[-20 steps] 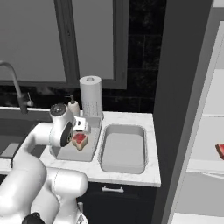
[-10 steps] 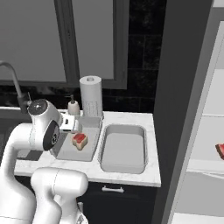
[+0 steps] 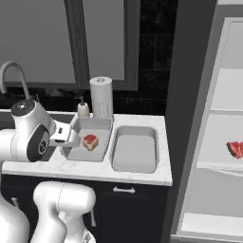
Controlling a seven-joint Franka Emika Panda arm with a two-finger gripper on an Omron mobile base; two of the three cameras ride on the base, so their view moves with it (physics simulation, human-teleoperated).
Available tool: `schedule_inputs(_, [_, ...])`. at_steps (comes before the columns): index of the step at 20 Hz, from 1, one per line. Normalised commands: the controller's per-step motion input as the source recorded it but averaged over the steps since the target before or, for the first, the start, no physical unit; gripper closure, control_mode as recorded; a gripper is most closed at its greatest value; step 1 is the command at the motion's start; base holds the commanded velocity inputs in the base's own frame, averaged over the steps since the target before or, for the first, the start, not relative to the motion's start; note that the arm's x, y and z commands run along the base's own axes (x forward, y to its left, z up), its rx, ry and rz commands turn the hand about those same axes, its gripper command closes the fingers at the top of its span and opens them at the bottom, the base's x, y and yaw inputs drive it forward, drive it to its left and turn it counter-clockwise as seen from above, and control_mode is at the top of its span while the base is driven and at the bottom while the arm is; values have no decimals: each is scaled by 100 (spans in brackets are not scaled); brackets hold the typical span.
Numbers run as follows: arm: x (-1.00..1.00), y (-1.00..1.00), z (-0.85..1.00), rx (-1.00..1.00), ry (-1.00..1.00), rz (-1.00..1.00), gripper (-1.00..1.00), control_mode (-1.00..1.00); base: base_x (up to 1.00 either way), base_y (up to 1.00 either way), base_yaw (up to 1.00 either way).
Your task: Place one lime and one steak in each tupperware on the nearby counter, to pack two identical lunches.
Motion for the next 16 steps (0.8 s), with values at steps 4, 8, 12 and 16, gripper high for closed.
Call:
schedule_inputs(4, [0, 0, 0, 0, 0, 0, -100, 100, -100, -30, -7])
schedule_inputs(8, [0, 0, 0, 0, 0, 0, -100, 100, -95, -65, -11])
schedule_inputs(12, [0, 0, 0, 0, 0, 0, -100, 100, -53, -94, -10])
schedule_inputs(16, [0, 0, 0, 0, 0, 0, -100, 100, -16, -100, -3])
